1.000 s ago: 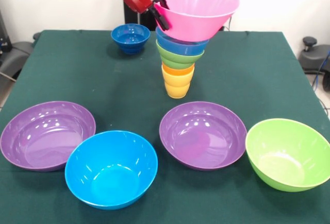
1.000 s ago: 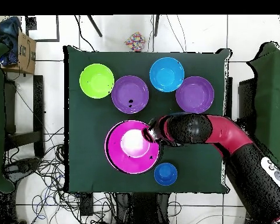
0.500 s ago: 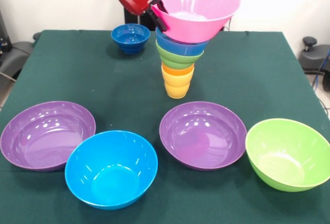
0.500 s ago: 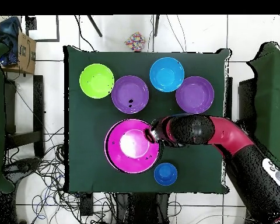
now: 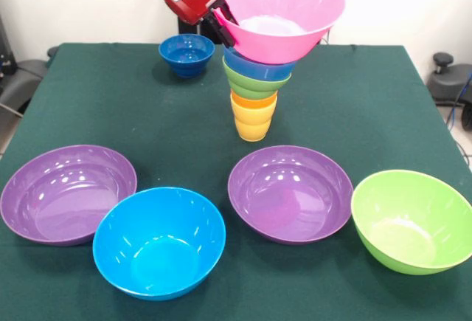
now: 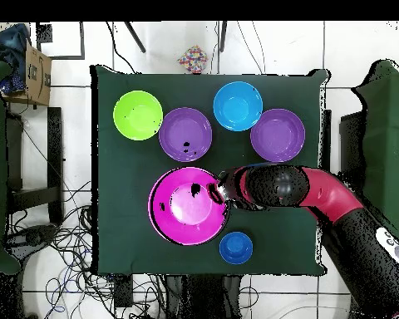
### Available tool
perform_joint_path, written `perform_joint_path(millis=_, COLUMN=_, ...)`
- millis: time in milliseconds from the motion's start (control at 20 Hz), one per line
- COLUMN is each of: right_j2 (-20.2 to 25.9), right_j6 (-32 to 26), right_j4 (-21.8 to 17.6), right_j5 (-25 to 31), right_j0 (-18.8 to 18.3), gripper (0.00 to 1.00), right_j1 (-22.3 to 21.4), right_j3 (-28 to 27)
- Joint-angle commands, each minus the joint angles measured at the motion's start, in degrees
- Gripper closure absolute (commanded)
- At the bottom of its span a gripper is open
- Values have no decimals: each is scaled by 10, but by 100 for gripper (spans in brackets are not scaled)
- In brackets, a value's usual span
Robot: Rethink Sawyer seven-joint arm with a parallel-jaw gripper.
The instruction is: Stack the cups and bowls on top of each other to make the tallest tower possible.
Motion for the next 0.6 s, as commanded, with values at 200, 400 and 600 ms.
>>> perform_joint_path(millis=200, right_j2=-7, right_j6=-1, right_j4=-18, right_j5=5, right_j0=23, gripper=100, right_j1=8, right_j3=-11)
perform_joint_path(millis=400, right_j2=-10, right_j6=4, right_j4=-16, right_j5=8, right_j0=33, gripper=100, right_j1=11, right_j3=-19)
perform_joint_path(millis=600, right_j2=-8, right_j6=8, right_j4=-11, right_j5=14, right_j0=37, gripper=100, right_j1=5, right_j3=-22)
